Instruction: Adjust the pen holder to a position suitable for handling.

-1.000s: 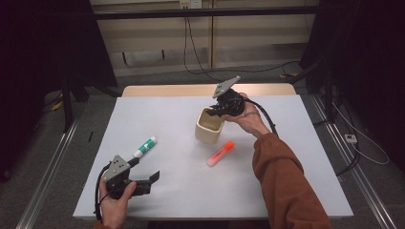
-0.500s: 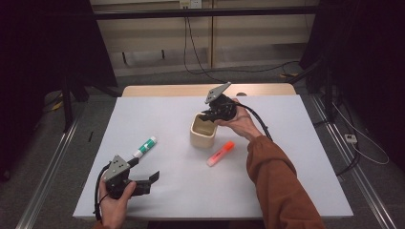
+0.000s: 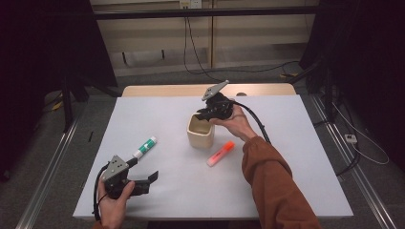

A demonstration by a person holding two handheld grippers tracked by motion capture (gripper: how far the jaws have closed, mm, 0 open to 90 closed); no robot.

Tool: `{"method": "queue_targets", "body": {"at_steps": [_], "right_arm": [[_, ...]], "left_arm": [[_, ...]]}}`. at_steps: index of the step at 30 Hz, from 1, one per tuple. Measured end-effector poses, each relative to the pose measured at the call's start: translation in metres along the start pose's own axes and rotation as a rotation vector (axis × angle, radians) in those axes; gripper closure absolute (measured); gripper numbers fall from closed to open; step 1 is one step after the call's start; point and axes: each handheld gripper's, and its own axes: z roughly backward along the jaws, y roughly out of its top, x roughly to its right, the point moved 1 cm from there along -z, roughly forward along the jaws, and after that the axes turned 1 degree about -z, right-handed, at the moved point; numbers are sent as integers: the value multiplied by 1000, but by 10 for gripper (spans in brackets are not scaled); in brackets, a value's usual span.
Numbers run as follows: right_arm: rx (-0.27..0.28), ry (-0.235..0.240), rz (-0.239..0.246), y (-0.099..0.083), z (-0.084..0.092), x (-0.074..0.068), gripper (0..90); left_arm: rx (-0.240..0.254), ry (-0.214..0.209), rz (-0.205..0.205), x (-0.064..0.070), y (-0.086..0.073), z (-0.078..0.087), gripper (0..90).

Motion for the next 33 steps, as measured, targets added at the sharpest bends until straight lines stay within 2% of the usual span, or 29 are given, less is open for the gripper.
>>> {"method": "queue_targets", "body": {"at_steps": [4,6,8,14,20,21,29,33], "right_arm": [[1,-41,-39,0,1,0,684],[10,-61,-62,-3,3,3,689],[34,-54,-84,-6,6,4,690],[68,-95,-152,-11,16,5,575],[108,-131,-209,-13,28,2,404],[120,-138,-224,-14,30,1,381],[155,-162,-273,-17,43,-5,214],[170,-175,-288,-22,53,-9,195]], "left_arm": [[0,0,0,2,0,-1,65],[-5,0,-8,1,0,0,65],[-3,1,-4,0,0,0,66],[-1,3,-2,2,0,-1,66],[3,5,2,1,0,-1,66],[-5,6,-7,0,0,0,65],[-1,13,-5,1,-1,2,66],[0,16,-6,1,-1,3,66]]}}
